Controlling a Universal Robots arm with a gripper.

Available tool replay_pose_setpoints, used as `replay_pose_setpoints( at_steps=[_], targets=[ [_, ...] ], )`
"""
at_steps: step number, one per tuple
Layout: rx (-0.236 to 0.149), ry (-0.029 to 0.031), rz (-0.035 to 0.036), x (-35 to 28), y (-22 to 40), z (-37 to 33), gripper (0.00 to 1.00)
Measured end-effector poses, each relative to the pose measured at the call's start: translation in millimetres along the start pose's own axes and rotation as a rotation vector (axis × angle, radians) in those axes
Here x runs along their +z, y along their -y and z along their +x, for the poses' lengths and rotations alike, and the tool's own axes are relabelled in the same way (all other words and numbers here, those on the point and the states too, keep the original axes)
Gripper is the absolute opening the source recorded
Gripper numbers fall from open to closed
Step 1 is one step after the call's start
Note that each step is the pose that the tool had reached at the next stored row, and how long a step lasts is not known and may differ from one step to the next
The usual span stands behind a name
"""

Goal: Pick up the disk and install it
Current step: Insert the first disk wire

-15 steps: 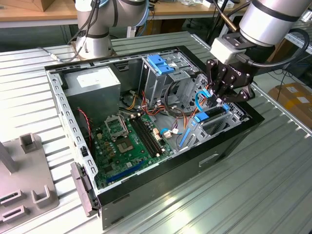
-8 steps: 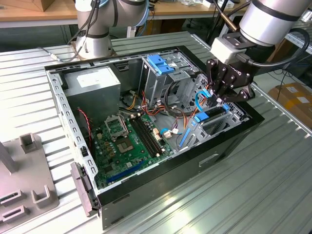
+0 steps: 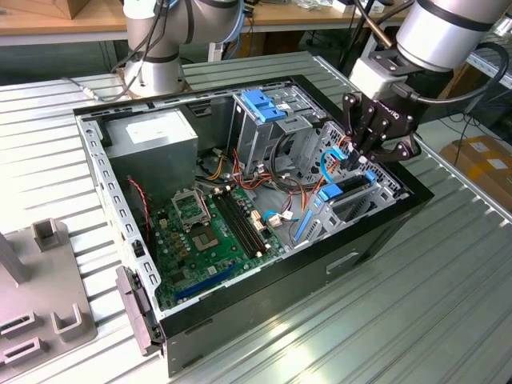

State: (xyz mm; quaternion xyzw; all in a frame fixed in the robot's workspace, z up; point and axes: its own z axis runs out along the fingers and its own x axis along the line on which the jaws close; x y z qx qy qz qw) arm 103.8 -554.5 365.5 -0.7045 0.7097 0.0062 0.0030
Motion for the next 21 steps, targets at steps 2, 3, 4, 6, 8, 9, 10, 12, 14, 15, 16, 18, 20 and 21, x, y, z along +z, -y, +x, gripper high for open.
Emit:
replay_pose_setpoints(
  at_steps=[2,3,4,6,8,9,10,12,14,15,16,18,20,21],
  targets=[
    [0.000,0.0000,0.0000,0.0,0.0,-0.9,0.11],
    [0.000,0.0001,0.0000,0.1,0.0,-1.0,0.11],
    [0.000,0.0004,0.0000,0.0,0.3,-1.2,0.11],
    [0.000,0.0024,-0.0001,0.3,2.5,-1.6,0.11],
    [0.000,0.0022,-0.0001,0.6,2.6,-9.0,0.11],
    [0.000,0.0024,0.0000,0.8,2.6,-13.5,0.11],
    [0.000,0.0023,0.0000,0.8,2.5,-17.3,0.11],
    [0.000,0.0024,0.0000,0.9,2.4,-25.5,0.11],
    [0.000,0.0024,0.0000,1.0,2.5,-26.7,0.11],
    [0.000,0.0023,-0.0001,0.9,2.5,-26.7,0.11],
    [0.000,0.0024,0.0000,1.0,2.4,-26.7,0.11],
    [0.000,0.0023,-0.0001,0.9,2.4,-26.8,0.11],
    [0.000,0.0023,-0.0001,0.9,2.5,-26.8,0.11],
    [0.000,0.0023,-0.0001,0.9,2.4,-26.9,0.11]
  ],
)
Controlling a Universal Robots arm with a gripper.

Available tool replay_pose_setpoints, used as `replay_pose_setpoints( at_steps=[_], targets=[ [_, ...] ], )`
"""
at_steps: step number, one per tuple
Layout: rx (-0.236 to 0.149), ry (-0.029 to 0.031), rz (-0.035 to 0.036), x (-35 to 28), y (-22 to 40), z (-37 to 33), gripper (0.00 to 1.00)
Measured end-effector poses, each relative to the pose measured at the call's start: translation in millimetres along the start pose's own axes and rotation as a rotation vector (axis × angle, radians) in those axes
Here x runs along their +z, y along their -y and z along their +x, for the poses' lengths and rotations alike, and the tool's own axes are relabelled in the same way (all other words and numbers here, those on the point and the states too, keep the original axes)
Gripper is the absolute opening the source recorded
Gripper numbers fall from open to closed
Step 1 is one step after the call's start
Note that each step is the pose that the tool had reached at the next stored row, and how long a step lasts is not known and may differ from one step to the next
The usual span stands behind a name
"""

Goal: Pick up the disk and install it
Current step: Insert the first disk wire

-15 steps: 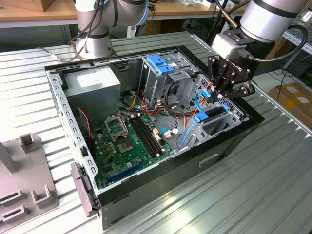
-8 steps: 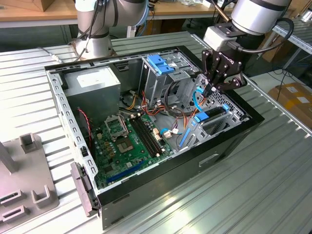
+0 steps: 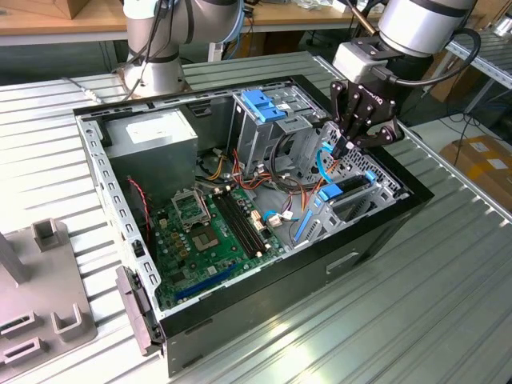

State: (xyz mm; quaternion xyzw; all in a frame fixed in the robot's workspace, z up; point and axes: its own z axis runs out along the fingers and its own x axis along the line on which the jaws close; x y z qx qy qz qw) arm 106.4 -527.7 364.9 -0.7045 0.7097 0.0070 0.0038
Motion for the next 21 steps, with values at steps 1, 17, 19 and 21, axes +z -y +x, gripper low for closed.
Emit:
replay_pose_setpoints(
  at_steps=[1,17,19,21],
  targets=[
    [0.000,0.0000,0.0000,0.0,0.0,0.0,0.11],
    [0.000,0.0007,0.0000,-10.5,6.1,1.2,0.11],
    [0.000,0.0008,0.0000,-13.9,6.3,1.2,0.11],
    [0.000,0.0008,-0.0001,-11.1,7.2,1.2,0.11]
  ],
)
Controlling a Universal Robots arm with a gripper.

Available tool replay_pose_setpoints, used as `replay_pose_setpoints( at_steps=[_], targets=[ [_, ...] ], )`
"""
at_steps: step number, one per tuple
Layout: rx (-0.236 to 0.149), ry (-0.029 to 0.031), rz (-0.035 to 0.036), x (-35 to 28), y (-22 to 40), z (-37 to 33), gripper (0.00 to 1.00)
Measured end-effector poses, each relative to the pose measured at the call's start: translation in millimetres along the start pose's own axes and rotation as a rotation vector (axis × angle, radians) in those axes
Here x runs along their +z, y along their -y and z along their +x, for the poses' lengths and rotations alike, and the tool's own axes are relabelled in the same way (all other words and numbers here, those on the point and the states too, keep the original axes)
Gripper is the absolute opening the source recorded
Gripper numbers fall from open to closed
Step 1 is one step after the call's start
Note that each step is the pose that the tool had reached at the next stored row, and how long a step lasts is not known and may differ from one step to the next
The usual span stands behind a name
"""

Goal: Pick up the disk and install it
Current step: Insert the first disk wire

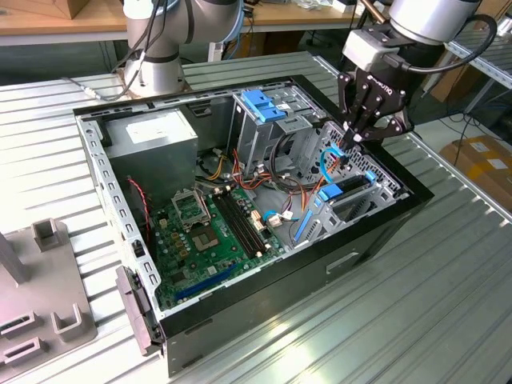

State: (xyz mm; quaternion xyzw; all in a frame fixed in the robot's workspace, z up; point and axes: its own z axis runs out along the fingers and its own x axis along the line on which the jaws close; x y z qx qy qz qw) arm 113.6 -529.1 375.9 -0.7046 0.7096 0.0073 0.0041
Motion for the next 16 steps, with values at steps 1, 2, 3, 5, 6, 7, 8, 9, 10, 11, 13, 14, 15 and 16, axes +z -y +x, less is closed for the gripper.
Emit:
replay_pose_setpoints(
  at_steps=[1,2,3,5,6,7,8,9,10,11,13,14,15,16],
  targets=[
    [0.000,0.0000,0.0001,3.3,1.5,0.1,0.11],
    [0.000,-0.0003,0.0000,3.5,1.5,0.1,0.11],
    [0.000,-0.0003,0.0000,3.6,1.5,0.1,0.11],
    [0.000,-0.0001,0.0000,3.7,1.5,0.1,0.11],
    [0.000,0.0000,0.0001,3.7,1.5,0.1,0.11],
    [0.000,-0.0001,0.0000,3.7,1.6,0.1,0.17],
    [0.000,-0.0001,0.0000,3.8,1.5,0.1,0.24],
    [0.000,-0.0002,0.0000,3.9,1.6,0.1,0.36],
    [0.000,-0.0002,0.0001,4.7,1.7,0.1,0.36],
    [0.000,-0.0007,0.0000,5.3,2.3,0.4,0.36],
    [0.000,-0.0015,-0.0005,6.1,2.8,1.3,0.36],
    [0.000,-0.0023,-0.0011,6.6,3.3,2.3,0.36],
    [0.000,-0.0030,-0.0018,7.0,3.6,3.3,0.36],
    [0.000,-0.0036,-0.0022,7.2,3.7,4.0,0.36]
  ],
)
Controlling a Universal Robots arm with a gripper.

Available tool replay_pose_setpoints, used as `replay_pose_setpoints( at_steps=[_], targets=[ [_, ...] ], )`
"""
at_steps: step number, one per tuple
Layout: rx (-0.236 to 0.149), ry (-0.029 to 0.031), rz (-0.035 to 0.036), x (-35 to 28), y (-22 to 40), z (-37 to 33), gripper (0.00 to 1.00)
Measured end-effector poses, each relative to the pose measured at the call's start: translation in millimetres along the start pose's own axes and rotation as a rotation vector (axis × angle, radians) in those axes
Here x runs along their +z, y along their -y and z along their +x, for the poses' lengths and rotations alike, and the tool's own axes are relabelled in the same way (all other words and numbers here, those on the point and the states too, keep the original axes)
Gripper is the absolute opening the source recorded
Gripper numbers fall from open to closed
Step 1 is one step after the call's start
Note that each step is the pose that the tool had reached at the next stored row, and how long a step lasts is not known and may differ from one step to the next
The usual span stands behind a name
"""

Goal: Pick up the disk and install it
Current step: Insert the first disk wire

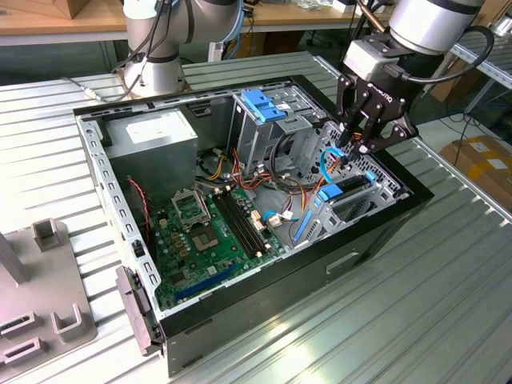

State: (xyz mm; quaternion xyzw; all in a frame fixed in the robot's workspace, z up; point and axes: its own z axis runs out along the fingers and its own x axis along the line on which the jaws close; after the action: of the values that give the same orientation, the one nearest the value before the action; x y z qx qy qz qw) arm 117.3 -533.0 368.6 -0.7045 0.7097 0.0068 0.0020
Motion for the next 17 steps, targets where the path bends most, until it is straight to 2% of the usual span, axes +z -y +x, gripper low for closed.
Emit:
replay_pose_setpoints(
  at_steps=[2,6,7,14,15,16,17],
  targets=[
    [0.000,-0.0031,-0.0019,2.3,0.3,0.8,0.36],
    [0.000,-0.0042,-0.0044,7.7,0.7,1.8,0.36],
    [0.000,-0.0057,-0.0046,7.9,0.7,1.9,0.36],
    [0.000,-0.0065,-0.0047,8.1,0.7,1.9,0.36],
    [0.000,-0.0067,-0.0046,8.1,0.7,1.9,0.35],
    [0.000,-0.0068,-0.0047,8.1,0.7,1.9,0.28],
    [0.000,-0.0071,-0.0047,8.1,0.7,1.9,0.28]
  ],
)
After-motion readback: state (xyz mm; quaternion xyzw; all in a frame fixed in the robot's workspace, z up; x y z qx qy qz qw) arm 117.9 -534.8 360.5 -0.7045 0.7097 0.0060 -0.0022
